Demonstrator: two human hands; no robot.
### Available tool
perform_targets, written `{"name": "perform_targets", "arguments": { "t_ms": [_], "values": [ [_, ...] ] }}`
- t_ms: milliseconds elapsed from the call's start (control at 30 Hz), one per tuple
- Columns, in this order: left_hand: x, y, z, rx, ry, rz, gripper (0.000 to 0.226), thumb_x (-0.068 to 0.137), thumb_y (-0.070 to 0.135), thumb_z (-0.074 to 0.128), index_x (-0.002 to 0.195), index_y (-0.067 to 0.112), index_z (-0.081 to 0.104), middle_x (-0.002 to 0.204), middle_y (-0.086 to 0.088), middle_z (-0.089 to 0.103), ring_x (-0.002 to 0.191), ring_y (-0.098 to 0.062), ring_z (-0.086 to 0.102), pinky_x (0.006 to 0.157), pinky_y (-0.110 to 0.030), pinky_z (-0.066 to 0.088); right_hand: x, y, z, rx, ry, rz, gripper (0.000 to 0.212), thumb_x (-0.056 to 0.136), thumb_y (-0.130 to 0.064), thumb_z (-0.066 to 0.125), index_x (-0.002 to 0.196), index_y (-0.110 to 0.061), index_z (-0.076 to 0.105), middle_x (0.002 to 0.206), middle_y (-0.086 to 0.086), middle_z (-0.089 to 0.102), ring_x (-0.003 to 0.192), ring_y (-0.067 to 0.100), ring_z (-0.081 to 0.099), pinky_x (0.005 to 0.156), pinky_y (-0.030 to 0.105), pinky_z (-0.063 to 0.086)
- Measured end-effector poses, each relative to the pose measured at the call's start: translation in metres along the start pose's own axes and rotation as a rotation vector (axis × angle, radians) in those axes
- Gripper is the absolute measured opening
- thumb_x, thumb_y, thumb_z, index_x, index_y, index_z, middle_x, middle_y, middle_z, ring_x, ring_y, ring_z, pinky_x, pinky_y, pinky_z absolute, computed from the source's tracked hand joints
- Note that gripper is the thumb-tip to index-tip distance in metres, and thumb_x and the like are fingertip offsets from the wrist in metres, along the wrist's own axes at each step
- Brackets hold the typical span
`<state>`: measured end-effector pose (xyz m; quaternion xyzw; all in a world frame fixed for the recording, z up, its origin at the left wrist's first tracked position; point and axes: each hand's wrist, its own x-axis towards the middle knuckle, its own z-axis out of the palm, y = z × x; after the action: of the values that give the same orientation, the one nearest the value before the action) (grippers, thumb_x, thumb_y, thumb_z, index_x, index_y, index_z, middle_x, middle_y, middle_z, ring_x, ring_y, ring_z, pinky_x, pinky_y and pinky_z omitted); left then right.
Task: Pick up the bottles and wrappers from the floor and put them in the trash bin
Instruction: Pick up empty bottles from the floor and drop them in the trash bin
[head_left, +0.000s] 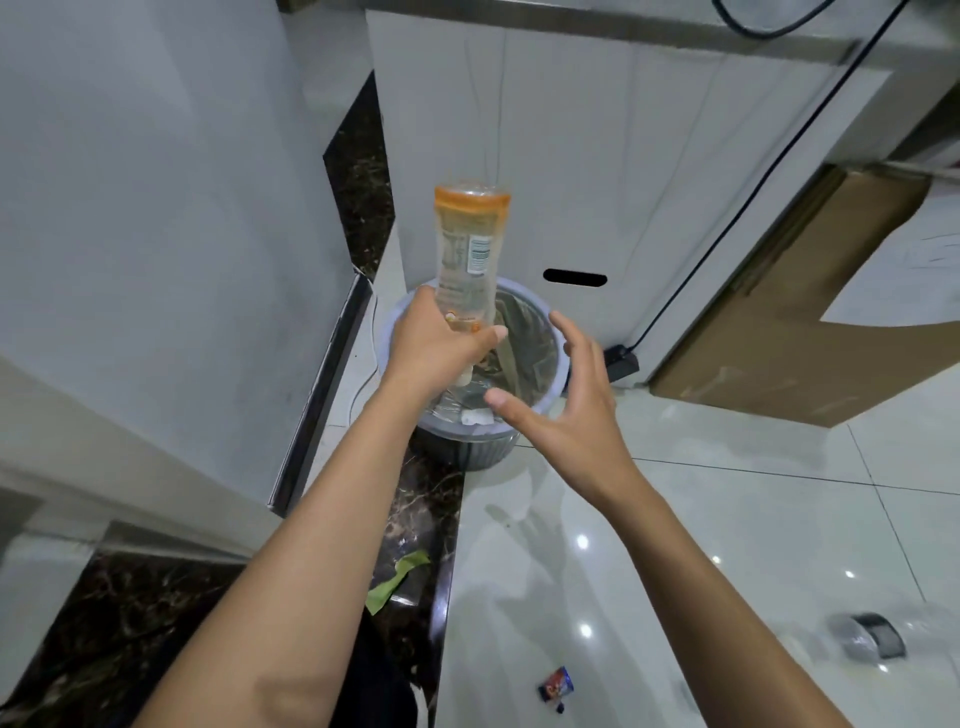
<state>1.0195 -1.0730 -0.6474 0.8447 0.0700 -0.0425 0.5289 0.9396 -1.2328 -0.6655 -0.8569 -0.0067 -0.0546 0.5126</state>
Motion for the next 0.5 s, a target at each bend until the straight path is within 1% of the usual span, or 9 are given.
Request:
{"name": "perform_targets", "arguments": {
  "t_ms": [33, 100, 133, 167, 200, 233, 300, 400, 500],
  "values": [
    [0.001, -0.001, 0.005, 0.015, -0.013, -0.008, 0.068, 0.074, 0.039, 0.084, 0.130, 0.020, 0.051, 0.116, 0.009, 0.067, 0.108, -0.012, 0.064, 0.085, -0.027, 0.051, 0.003, 0.002, 0.002, -0.040, 0.009, -0.006, 0.094, 0.071, -0.077, 0.067, 0.150, -0.046, 0.025, 0.154, -0.018, 0.030, 0.145, 0.009, 0.031, 0.117, 0.053, 0.031],
    [0.000, -0.003, 0.011, 0.090, -0.054, -0.067, 0.105, 0.071, 0.056, 0.082, 0.150, 0.017, 0.026, 0.145, -0.001, 0.051, 0.131, -0.021, 0.052, 0.105, -0.043, 0.045, 0.009, 0.005, 0.006, -0.123, 0.024, 0.000, 0.097, 0.071, -0.079, 0.064, 0.151, -0.044, 0.022, 0.155, -0.016, 0.030, 0.145, 0.011, 0.030, 0.118, 0.055, 0.027],
    [0.000, -0.003, 0.013, 0.168, -0.074, -0.109, 0.124, 0.067, 0.066, 0.078, 0.157, 0.020, 0.006, 0.160, -0.007, 0.030, 0.144, -0.027, 0.035, 0.114, -0.051, 0.035, 0.013, 0.007, 0.008, -0.162, 0.027, 0.012, 0.099, 0.070, -0.081, 0.062, 0.151, -0.045, 0.020, 0.157, -0.015, 0.028, 0.146, 0.012, 0.028, 0.118, 0.056, 0.024],
    [-0.001, -0.004, 0.013, 0.275, -0.093, -0.142, 0.135, 0.067, 0.072, 0.075, 0.158, 0.021, -0.011, 0.167, -0.011, 0.006, 0.152, -0.031, 0.016, 0.119, -0.057, 0.024, 0.017, 0.010, 0.009, -0.201, 0.028, 0.026, 0.101, 0.069, -0.082, 0.062, 0.152, -0.045, 0.018, 0.158, -0.014, 0.027, 0.147, 0.014, 0.026, 0.119, 0.057, 0.022],
    [-0.001, -0.006, 0.013, 0.394, -0.105, -0.152, 0.138, 0.069, 0.073, 0.073, 0.156, 0.020, -0.020, 0.167, -0.012, -0.011, 0.154, -0.033, 0.001, 0.120, -0.061, 0.013, 0.020, 0.013, 0.010, -0.246, 0.027, 0.040, 0.103, 0.067, -0.082, 0.062, 0.152, -0.045, 0.017, 0.160, -0.012, 0.025, 0.148, 0.016, 0.024, 0.119, 0.059, 0.020],
    [-0.002, -0.008, 0.012, 0.498, -0.111, -0.144, 0.137, 0.072, 0.071, 0.072, 0.155, 0.017, -0.024, 0.165, -0.012, -0.019, 0.153, -0.033, -0.008, 0.120, -0.062, 0.007, 0.022, 0.016, 0.009, -0.290, 0.022, 0.056, 0.105, 0.067, -0.081, 0.064, 0.152, -0.045, 0.015, 0.161, -0.011, 0.022, 0.149, 0.018, 0.022, 0.119, 0.060, 0.017],
    [-0.005, -0.008, 0.010, 0.618, -0.114, -0.083, 0.135, 0.075, 0.065, 0.073, 0.154, 0.018, -0.025, 0.164, -0.012, -0.022, 0.153, -0.033, -0.011, 0.121, -0.061, 0.005, 0.025, 0.023, 0.007, -0.363, 0.008, 0.081, 0.109, 0.066, -0.079, 0.069, 0.153, -0.045, 0.013, 0.164, -0.009, 0.015, 0.151, 0.020, 0.015, 0.121, 0.061, 0.011],
    [-0.009, -0.009, 0.007, 0.718, -0.115, 0.039, 0.130, 0.076, 0.059, 0.076, 0.156, 0.022, -0.020, 0.166, -0.008, -0.018, 0.154, -0.031, -0.005, 0.121, -0.058, 0.008, 0.023, 0.030, 0.002, -0.450, -0.019, 0.092, 0.115, 0.067, -0.075, 0.074, 0.156, -0.044, 0.008, 0.166, -0.007, 0.006, 0.153, 0.020, 0.008, 0.122, 0.061, 0.002],
    [-0.022, -0.010, 0.007, 0.855, -0.186, 0.187, 0.121, 0.078, 0.051, 0.076, 0.159, 0.024, -0.010, 0.167, -0.002, -0.015, 0.154, -0.028, 0.001, 0.121, -0.056, 0.016, 0.015, 0.041, -0.006, -0.544, -0.053, 0.083, 0.117, 0.067, -0.072, 0.077, 0.157, -0.042, 0.008, 0.168, -0.005, 0.002, 0.154, 0.020, 0.006, 0.122, 0.061, 0.001]
  ]
}}
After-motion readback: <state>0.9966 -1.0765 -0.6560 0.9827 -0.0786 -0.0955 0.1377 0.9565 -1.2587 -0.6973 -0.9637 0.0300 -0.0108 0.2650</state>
